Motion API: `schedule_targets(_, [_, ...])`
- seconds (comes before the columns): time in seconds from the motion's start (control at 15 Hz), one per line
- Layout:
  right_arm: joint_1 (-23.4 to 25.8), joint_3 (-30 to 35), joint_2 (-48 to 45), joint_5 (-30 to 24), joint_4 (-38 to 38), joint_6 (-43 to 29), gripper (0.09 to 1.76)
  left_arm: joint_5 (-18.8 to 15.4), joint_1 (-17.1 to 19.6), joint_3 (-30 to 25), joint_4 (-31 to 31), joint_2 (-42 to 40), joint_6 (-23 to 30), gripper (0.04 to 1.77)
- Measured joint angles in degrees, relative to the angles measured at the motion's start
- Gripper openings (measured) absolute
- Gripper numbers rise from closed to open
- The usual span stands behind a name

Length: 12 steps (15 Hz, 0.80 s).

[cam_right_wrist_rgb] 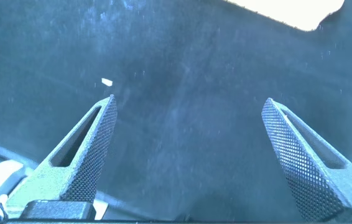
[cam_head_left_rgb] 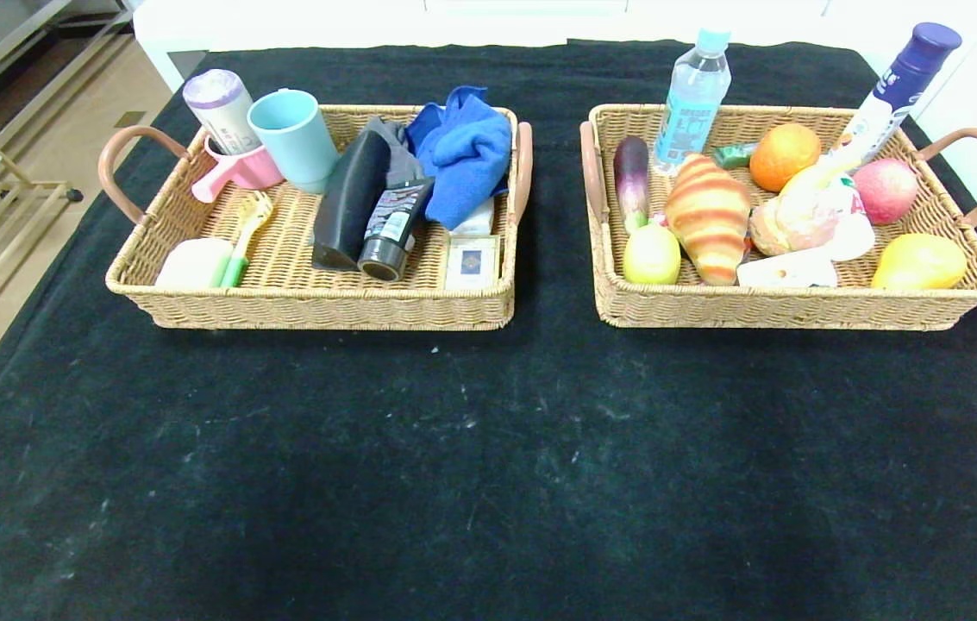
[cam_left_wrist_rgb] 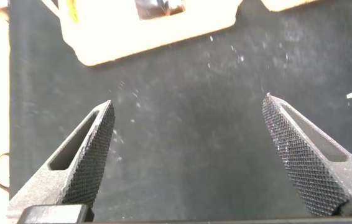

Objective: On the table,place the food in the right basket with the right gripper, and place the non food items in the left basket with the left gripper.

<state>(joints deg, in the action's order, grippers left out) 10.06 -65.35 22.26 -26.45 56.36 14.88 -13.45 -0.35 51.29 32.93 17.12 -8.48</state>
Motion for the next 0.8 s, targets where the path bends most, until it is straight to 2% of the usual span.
schedule_targets(0.2, [-1.4, 0.0, -2.6, 4.5, 1.1, 0.2, 1.70, 0.0, 0.8, 2.0, 0.4, -3.0, 0.1, 1.72])
schedule_targets(0.4, [-8.0, 0.8, -4.0, 11.1, 2.2, -0.4, 1.70, -0.3, 0.9, 4.9, 5.8, -4.4, 0.0, 1.72])
schedule_targets(0.6, [-9.7, 5.2, -7.2, 12.0, 2.2, -1.8, 1.70, -2.2, 0.9, 3.8, 7.5, -6.9, 0.1, 1.72])
schedule_targets(0.8, [-9.8, 11.4, -11.9, 12.3, 1.4, -2.2, 1.70, -2.6, 0.6, 0.8, 7.5, -10.5, 0.0, 1.72])
